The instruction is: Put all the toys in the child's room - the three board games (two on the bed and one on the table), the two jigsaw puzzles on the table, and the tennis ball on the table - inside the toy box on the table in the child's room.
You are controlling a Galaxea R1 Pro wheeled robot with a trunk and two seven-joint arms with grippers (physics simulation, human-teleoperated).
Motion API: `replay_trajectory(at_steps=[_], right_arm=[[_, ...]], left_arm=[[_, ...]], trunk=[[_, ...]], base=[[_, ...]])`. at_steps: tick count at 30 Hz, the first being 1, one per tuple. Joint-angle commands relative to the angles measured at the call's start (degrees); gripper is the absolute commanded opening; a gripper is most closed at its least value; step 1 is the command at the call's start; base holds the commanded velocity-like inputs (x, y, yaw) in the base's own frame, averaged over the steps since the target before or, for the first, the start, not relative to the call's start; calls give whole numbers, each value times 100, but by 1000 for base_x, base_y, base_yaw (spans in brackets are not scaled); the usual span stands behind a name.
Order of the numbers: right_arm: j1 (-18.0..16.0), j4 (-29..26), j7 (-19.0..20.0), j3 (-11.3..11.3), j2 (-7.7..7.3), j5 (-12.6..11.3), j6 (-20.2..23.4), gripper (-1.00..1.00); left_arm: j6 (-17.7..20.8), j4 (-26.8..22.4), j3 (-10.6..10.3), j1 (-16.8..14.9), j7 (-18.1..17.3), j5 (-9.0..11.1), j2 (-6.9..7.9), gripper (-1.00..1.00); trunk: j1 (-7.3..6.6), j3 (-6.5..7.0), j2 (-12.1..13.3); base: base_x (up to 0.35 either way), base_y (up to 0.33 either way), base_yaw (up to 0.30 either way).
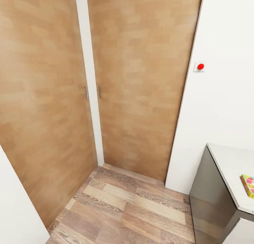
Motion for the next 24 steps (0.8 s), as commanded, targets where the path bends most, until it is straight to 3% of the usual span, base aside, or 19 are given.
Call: replay_trajectory(at_steps=[1, 24], right_arm=[[-1, -2, -1, -6, 1, -9, -2, 100], [-1, -2, -1, -6, 10, -9, -2, 100]], left_arm=[[-18, 1, -1, -1, -2, -4, 0, 100], [-23, 1, -1, -1, -2, -4, -1, 100]], trunk=[[0, -4, -2], [0, -4, -2]], base=[[0, -1, -261], [0, 0, -261]])
